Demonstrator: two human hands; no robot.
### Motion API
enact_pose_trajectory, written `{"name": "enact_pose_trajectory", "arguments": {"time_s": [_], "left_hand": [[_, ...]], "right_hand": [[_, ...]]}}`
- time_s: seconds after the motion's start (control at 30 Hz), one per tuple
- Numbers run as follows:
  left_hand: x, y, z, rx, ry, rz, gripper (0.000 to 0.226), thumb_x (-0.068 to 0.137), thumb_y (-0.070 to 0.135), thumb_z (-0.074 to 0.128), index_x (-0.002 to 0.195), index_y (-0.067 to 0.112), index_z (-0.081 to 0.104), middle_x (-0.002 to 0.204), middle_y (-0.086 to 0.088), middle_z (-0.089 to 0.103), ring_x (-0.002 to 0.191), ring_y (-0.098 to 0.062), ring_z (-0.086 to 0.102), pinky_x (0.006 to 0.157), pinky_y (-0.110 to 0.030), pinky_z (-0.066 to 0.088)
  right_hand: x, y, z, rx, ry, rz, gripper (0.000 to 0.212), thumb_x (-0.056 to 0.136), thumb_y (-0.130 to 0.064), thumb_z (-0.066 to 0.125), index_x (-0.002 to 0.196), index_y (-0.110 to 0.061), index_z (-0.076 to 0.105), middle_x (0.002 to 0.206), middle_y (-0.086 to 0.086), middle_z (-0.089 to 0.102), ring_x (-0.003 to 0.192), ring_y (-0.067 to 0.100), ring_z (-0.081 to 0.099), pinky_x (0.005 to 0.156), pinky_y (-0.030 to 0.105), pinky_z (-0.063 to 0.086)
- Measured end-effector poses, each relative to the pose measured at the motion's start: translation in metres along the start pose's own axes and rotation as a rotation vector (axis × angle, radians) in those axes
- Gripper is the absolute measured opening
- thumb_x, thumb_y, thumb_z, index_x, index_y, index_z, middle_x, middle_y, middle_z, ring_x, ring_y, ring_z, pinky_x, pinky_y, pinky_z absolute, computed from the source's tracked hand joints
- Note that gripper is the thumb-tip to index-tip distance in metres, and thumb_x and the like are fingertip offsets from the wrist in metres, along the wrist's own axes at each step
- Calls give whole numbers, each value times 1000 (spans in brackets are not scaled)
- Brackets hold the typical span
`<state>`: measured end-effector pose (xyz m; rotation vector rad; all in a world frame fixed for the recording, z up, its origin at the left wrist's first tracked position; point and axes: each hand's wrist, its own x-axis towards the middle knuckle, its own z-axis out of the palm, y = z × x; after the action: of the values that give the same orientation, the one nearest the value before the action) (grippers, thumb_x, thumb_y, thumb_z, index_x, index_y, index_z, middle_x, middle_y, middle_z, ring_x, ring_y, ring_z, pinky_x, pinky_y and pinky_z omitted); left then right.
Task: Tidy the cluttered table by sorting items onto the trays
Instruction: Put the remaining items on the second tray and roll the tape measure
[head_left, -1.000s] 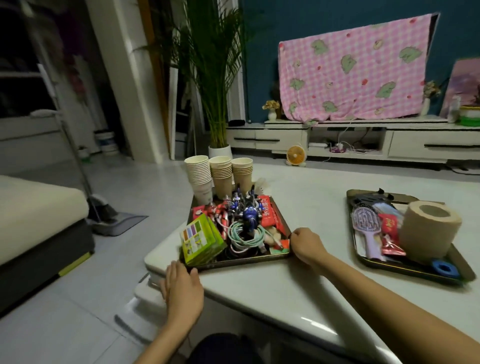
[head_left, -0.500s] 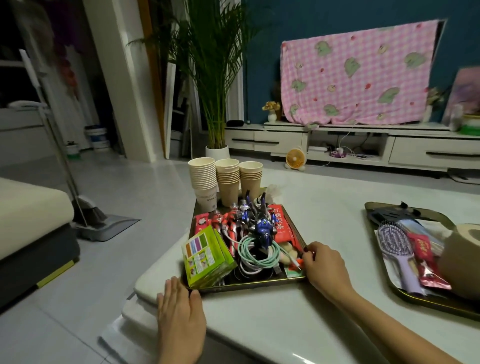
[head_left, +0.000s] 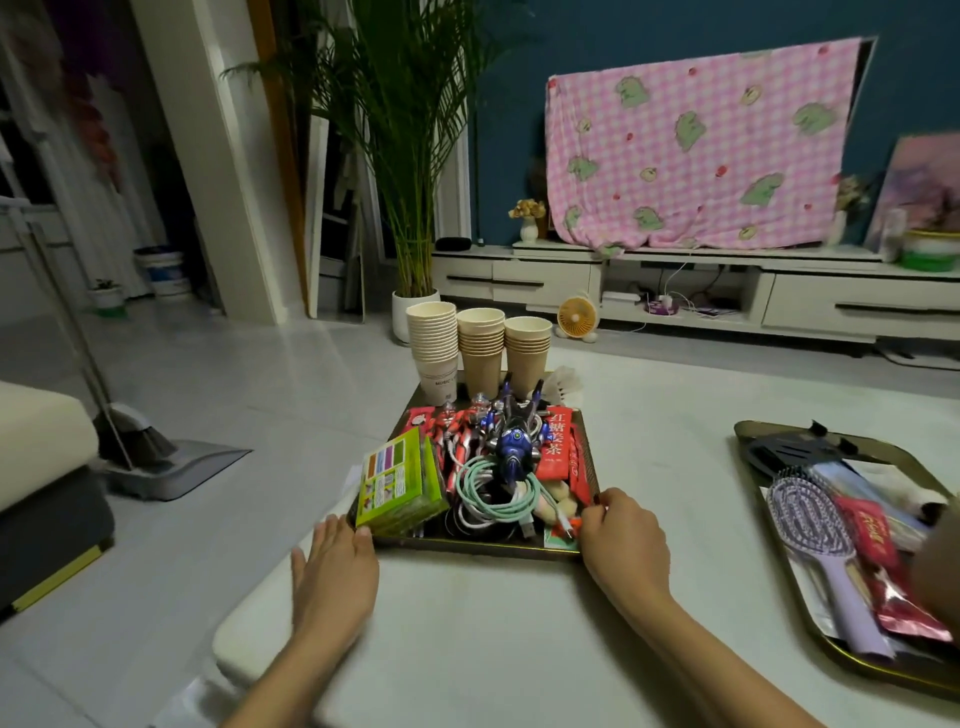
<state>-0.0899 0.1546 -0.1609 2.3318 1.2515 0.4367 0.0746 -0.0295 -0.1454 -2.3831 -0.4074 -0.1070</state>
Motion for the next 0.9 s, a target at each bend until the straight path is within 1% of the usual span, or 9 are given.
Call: {"name": "enact_pose_trajectory", "arguments": {"time_s": [0.17,0.3,0.4,0.47,0.57,0.67,0.77,0.83,0.9], "left_hand": [[62,31,9,-116,-70,-81,48,101,22,18,148,16,16,157,-1,14,145,-17,5,115,-37,-5],[97,58,25,-158,-83,-115,50,96,19,21,146,25,27,155,2,20,144,-16,9,115,-38,-6],[118,70,36,-132,-66,-128,49,94,18,23,141,21,36,151,-1,32,140,-18,21,114,-38,2],[131,78,40,-129,-49,-131,44,92,16,25,130,17,46,141,-5,44,131,-22,34,110,-38,11],[144,87,44,-130,-14,-151,35,92,16,26,114,14,54,124,-8,55,115,-26,47,96,-35,25],[153,92,48,-134,4,-183,33,92,19,27,107,16,56,118,-7,58,108,-27,49,85,-32,26],[164,97,51,-221,6,-238,30,91,23,32,103,19,59,113,-7,60,100,-26,48,84,-32,27],[169,99,51,-276,37,-245,26,91,26,35,96,20,59,107,-6,61,90,-24,44,82,-30,26],[170,100,50,-323,60,-239,22,91,28,38,93,21,59,99,-6,60,86,-23,41,80,-29,25]], "right_hand": [[29,-9,13,-19,35,64,20,91,-16,37,92,-7,55,94,12,63,79,29,53,63,30,37],[65,-9,16,-34,38,109,22,91,-17,38,94,-7,57,97,13,63,77,28,50,64,29,37],[90,-6,20,-29,37,118,22,91,-18,39,95,-8,59,96,12,64,77,27,51,64,29,38],[105,-7,23,-22,51,126,22,91,-18,40,95,-8,59,96,12,64,76,27,50,63,28,37],[120,-6,29,-31,80,139,22,90,-18,40,95,-8,60,95,13,64,76,28,49,64,29,37],[130,-4,33,-16,106,157,24,89,-18,41,98,-11,62,96,13,65,80,30,53,65,29,38],[139,-4,41,20,161,172,25,90,-19,41,100,-14,64,94,13,66,83,31,56,67,31,41],[144,-5,47,43,214,168,26,90,-18,41,98,-15,65,90,12,65,78,30,53,66,31,40],[145,-5,47,51,249,158,26,90,-17,41,97,-15,66,83,11,60,75,29,49,64,30,37]]}}
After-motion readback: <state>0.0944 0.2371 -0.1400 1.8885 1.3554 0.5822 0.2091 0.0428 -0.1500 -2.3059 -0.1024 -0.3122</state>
